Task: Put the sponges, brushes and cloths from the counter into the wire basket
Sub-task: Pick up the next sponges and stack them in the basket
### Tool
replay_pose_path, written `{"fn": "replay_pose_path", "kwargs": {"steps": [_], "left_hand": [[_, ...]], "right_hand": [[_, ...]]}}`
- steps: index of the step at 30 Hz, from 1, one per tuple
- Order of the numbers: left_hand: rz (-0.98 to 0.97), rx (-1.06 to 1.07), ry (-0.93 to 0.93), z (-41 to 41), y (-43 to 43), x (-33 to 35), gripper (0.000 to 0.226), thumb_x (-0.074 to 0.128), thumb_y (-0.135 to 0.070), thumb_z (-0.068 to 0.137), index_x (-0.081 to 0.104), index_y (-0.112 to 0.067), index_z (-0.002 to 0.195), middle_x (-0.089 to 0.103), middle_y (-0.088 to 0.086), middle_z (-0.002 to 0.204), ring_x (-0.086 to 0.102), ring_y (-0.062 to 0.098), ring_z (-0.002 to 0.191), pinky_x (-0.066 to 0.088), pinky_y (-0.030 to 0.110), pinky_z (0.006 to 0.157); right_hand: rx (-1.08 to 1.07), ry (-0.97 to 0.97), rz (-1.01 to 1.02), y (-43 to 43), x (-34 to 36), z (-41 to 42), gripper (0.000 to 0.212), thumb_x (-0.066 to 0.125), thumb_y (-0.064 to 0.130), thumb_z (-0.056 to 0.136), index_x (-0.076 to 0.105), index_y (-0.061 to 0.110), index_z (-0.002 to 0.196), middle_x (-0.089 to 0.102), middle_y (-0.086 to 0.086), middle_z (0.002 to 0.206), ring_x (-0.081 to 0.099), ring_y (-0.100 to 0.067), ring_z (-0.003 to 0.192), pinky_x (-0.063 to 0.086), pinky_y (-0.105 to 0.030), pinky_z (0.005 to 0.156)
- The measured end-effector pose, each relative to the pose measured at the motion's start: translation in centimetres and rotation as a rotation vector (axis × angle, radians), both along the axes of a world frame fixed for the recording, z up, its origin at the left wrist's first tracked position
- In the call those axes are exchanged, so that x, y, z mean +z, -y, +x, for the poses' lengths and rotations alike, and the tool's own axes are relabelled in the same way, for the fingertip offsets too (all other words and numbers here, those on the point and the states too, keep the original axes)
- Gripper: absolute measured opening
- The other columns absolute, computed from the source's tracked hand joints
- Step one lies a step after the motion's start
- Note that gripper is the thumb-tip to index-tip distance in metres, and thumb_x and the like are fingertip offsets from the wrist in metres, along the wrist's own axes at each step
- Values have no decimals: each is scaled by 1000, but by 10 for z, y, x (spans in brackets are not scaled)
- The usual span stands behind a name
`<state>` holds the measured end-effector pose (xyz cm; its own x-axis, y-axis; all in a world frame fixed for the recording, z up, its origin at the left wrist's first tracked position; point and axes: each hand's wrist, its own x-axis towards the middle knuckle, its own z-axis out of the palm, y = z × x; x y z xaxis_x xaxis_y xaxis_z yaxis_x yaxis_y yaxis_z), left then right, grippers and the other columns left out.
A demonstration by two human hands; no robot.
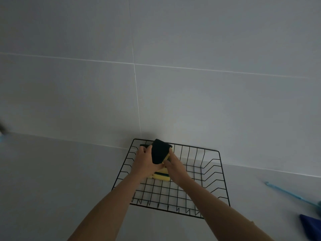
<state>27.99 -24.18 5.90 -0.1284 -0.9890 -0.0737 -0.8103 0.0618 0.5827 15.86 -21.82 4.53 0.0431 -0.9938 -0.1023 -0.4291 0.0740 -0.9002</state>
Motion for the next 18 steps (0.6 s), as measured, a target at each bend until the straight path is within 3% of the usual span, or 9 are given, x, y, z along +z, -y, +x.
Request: {"fn": "replay_pose_path", "kwargs": {"steps": [3,7,12,18], "left_hand": [[11,-80,27,8,5,-5,88,75,-37,70,28,-11,139,34,13,133,37,25,122,41,32,97],[5,-158,107,17,10,-10,87,69,-24,78,16,-9,145,25,12,145,28,24,132,34,31,107],[-13,-165,117,23,17,-15,73,58,-7,85,16,-9,145,26,14,145,30,24,131,35,28,106],[-52,-141,48,24,22,-15,66,53,-1,87,21,-9,144,30,12,142,39,21,127,37,21,101]], "right_hand": [[1,-28,40,13,-4,5,46,37,15,96,24,15,140,55,-15,121,56,-24,101,51,-37,82],[17,-39,63,26,-4,9,49,36,13,97,16,14,142,52,-14,124,54,-21,99,46,-16,65],[51,-75,103,39,-14,10,56,31,20,99,4,17,148,45,-18,136,45,-14,91,34,-12,61],[51,-45,95,46,-8,9,52,31,18,99,11,15,147,47,-16,129,45,-7,75,33,-15,57]]}}
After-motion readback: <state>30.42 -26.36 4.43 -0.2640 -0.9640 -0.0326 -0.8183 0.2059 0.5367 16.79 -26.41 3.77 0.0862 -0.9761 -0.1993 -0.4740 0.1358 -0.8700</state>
